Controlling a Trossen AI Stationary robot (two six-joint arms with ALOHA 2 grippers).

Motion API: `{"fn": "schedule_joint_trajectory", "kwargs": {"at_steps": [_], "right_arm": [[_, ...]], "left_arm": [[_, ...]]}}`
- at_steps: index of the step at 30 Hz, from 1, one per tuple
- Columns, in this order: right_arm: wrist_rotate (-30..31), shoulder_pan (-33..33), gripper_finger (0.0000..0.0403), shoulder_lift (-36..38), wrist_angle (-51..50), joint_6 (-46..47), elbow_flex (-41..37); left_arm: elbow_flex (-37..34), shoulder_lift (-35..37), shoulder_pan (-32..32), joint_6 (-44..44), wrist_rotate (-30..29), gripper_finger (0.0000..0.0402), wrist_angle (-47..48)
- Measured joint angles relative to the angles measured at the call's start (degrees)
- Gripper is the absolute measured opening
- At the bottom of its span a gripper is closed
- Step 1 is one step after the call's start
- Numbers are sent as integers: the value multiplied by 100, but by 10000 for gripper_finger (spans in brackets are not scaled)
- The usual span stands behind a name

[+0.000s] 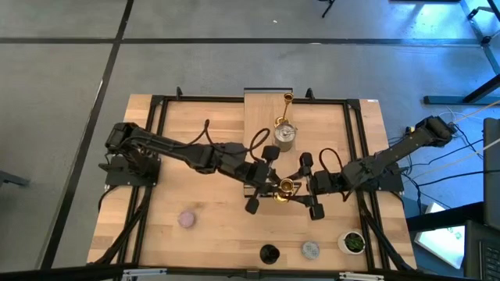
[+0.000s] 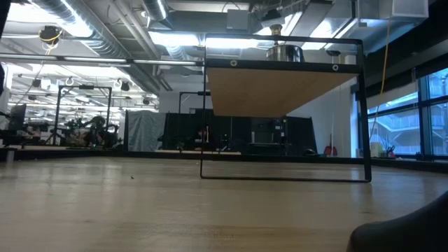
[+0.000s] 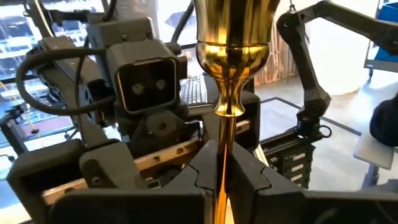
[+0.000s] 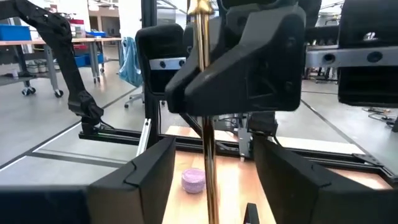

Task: Pick & Place candle stick holders
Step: Put the golden candle holder on the shelf

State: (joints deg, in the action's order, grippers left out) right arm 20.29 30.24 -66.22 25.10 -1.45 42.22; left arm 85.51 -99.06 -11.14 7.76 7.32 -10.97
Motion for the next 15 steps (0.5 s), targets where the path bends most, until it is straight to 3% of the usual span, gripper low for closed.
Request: {"fn": "schedule_joint_trajectory", "kwargs": {"at_steps": [15], "right_arm": [[-154, -142, 139, -68, -67, 215, -9]], "left_arm": [[3, -226, 52, -119, -10, 10, -178]]}}
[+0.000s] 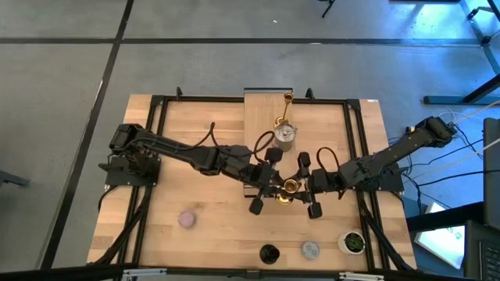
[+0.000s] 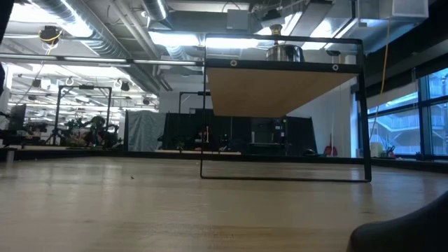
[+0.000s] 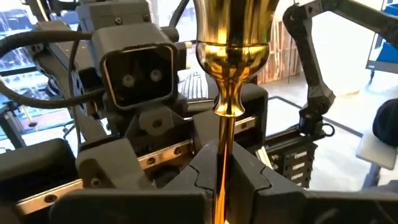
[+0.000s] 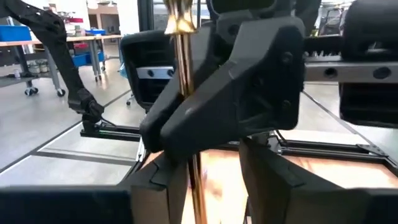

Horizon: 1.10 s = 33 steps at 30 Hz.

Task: Pick & Place candle stick holders
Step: Put the golden candle holder on the shelf

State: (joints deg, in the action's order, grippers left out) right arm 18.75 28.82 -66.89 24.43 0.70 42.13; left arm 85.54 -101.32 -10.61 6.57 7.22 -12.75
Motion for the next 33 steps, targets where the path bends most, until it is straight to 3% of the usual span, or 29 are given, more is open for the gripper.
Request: {"fn": "schedule_joint_trajectory", "kwargs": {"at_steps": [5, 9, 13, 17, 24, 31, 33], "right_arm": [[-8, 4, 85, 0, -48, 14, 0], [234, 7, 17, 4, -118, -4, 0], [794, 4, 15, 6, -169, 182, 13], [982, 6, 15, 19, -264, 210, 4], [2318, 20, 15, 50, -460, 296, 4], [2338, 21, 15, 62, 459, -136, -466], [1985, -48, 15, 170, 600, -271, -633]], "left_arm": [[0, 0, -11, -45, -30, 10, 6], [-9, 48, -41, -185, -523, 16, 65], [-10, 185, -99, -262, -1180, 37, 193], [2, 346, -251, -325, -1749, 57, 614], [2, 433, -674, -433, -3548, 102, 1599], [2, 442, -1200, -149, -3086, 118, 1604], [2, 442, -1399, 57, -3077, 114, 1602]]}}
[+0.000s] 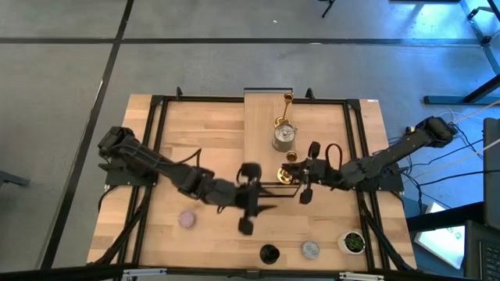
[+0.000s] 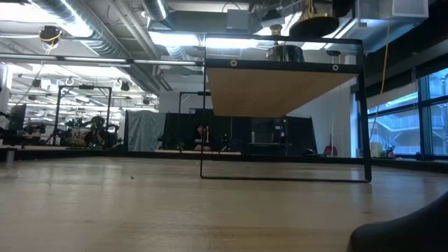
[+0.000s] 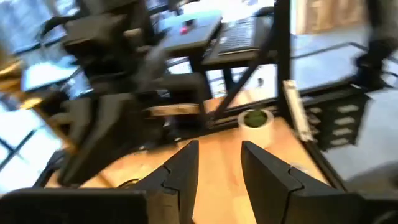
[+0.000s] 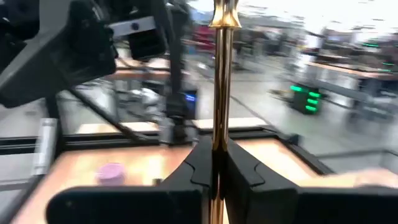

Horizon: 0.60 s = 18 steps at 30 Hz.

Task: Pick & Place candle stick holders
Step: Put the golden candle holder on the shelf

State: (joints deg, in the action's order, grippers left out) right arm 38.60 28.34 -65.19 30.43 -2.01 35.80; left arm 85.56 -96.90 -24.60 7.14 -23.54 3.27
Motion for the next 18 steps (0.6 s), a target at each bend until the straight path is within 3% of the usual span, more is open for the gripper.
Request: {"fn": "schedule_joint_trajectory", "kwargs": {"at_steps": [4, 8, 14, 18], "right_arm": [[-1000, -299, 15, 360, 11, 161, -290], [-994, -591, 15, 803, -248, 333, -636], [-1529, -946, 15, 1277, -3, 442, -1095], [-1789, -1079, 15, 1292, 155, 286, -1224]], "left_arm": [[0, 0, -406, 506, -712, 101, -61], [-52, 142, -712, 837, -1788, 85, -12], [-955, 753, -849, 1040, -1893, 68, -812], [-2020, 1470, -724, 1344, -1810, 63, -2377]]}}
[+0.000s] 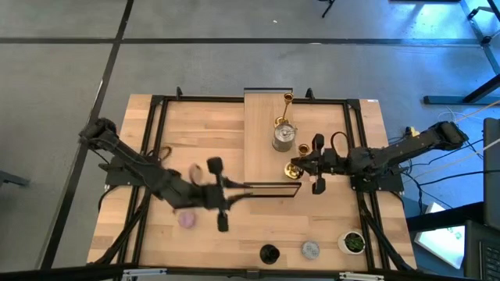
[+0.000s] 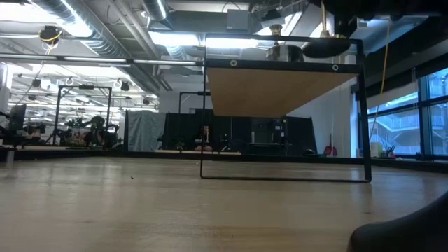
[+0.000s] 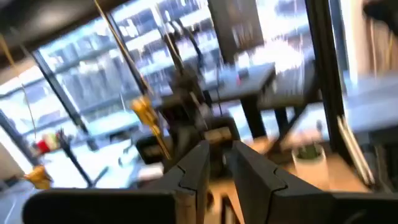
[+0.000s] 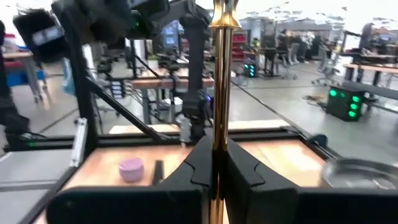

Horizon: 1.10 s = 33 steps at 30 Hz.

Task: Pick & Place candle stick holders
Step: Put the golden candle holder on the shelf

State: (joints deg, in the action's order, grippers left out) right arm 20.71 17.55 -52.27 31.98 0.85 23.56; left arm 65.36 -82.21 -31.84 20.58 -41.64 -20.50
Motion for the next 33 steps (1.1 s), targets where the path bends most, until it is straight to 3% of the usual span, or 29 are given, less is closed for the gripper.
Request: {"fn": "schedule_joint_trajectory", "kwargs": {"at_steps": [6, 10, 18, 33], "right_arm": [[-35, -175, 15, -183, 85, 21, -38], [-39, -266, 15, -313, 194, 21, -38], [-36, -408, 15, -758, 607, 65, -38], [162, -407, 15, -928, 705, 19, -38]], "left_arm": [[-1713, 868, 297, 259, 749, 65, -2589], [-2254, 1137, 414, 269, 832, 63, -3419], [-2264, 1153, 418, 195, 1393, 61, -3500], [-2260, 1147, 370, 208, 1442, 61, -3498]]}}
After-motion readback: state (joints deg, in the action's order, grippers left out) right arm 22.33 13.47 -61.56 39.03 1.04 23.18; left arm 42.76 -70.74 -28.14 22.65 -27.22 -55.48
